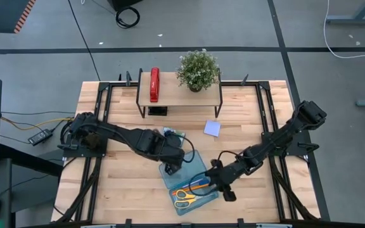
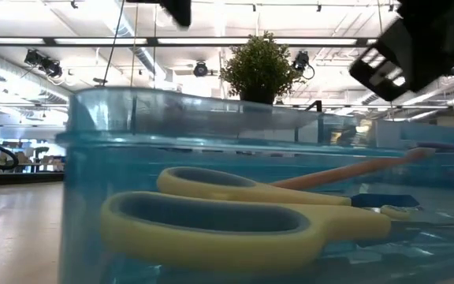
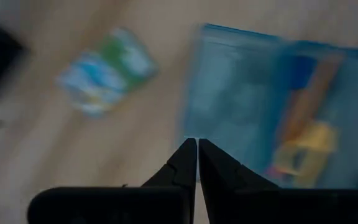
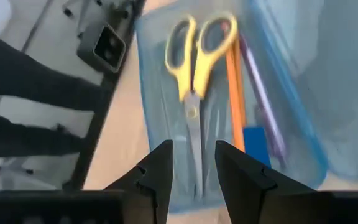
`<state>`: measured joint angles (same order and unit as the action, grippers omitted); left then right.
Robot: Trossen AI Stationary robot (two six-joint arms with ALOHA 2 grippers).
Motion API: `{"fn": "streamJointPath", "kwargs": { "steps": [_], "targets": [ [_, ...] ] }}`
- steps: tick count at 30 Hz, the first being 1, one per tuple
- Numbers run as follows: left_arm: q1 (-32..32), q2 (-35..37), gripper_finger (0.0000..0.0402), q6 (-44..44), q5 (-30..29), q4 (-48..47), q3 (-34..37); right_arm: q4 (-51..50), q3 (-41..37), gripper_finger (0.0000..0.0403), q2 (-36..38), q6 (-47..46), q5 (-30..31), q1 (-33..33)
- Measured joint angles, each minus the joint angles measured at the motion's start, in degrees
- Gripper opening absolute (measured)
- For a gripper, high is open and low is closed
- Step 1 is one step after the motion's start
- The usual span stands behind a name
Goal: Pack school essentials
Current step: Adjust the pencil in the blue supply box
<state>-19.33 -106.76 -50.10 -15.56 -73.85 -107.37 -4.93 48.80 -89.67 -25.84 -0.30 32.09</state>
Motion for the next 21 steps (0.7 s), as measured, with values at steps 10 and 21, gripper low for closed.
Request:
{"fn": "streamJointPath", "kwargs": {
  "steps": [10,21],
  "targets": [
    [-7.75,-0.13,0.0045,-2.08,9.65,18.80,-0.02,-4.58,-0.02,0.0150,0.00,-2.31,7.03,2.24],
    [-16.27,-0.13,0.0039,-20.87,7.04,7.74,-0.02,3.07,-0.02,0.0163,0.00,-3.12,-4.46,5.49]
  ]
}}
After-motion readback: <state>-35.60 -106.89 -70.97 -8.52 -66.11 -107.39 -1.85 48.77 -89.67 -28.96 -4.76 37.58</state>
